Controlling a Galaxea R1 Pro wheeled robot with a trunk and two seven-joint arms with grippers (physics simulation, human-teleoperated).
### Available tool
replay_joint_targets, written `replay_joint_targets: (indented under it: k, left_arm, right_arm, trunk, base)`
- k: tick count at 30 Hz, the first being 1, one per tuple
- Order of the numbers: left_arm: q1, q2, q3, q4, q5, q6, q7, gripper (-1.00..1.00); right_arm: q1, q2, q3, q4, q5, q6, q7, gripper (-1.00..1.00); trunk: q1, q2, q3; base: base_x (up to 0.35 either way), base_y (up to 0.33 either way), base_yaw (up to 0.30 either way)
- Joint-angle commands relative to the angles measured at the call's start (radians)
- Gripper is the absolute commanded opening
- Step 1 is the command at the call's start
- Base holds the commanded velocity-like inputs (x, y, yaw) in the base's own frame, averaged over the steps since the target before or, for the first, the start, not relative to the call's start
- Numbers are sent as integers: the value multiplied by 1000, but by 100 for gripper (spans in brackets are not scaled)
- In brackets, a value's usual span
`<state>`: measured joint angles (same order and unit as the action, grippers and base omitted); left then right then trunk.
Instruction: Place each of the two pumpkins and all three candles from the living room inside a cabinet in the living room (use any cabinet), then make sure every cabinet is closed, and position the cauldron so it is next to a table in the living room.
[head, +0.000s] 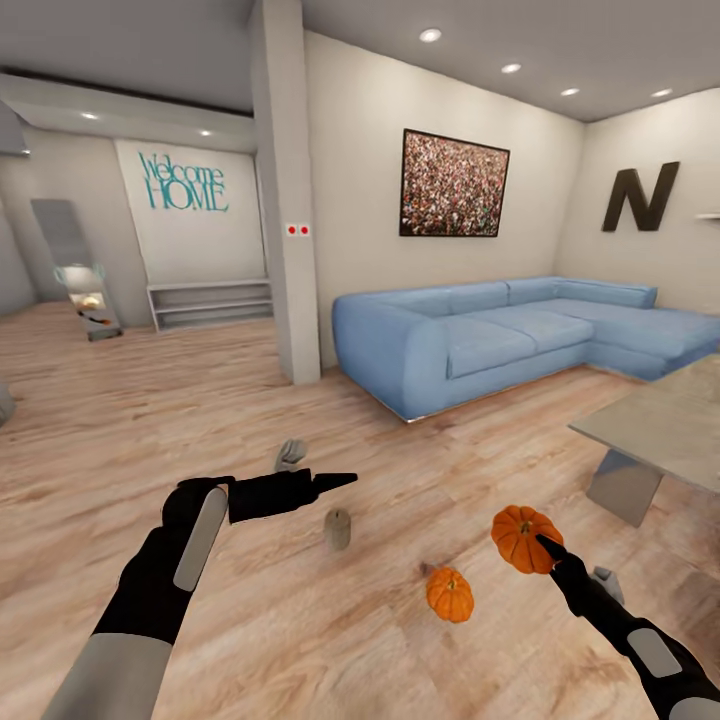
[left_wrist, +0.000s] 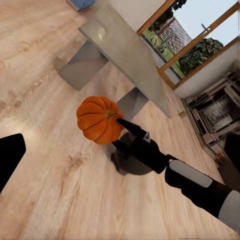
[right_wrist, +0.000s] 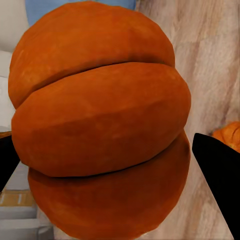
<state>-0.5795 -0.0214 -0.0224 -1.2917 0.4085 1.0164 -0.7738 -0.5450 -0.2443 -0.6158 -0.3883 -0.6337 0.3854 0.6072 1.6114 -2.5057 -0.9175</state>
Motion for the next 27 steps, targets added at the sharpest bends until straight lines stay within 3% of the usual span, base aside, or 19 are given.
replay_joint_targets:
  k: [1,12,21,27]
  left_arm:
    - [0,0,1,0,-2,4,-4,100]
    - [0,1,2,0,-2,4,-38,100]
    - [0,3,4,3,-3,4,-69,100]
    - [0,3,4,3,-4,4,-71,100]
  right_arm:
    - [-1,0,-5,0,-6,9,2,-100]
    - [-1,-1,-10,1,-6,9,2,-100]
    - [0,-3,-12,2,-8,9,2,-100]
    - [0,-5,-10,2,-54,10,1,-100]
  trunk:
    - [0,0,-1]
    - [0,0,4]
    - [0,0,8]
    - [0,0,11]
  base:
    - [252,245,-279]
    - [100,266,-279]
    - [3,38,-279]
    - [0,3,-278]
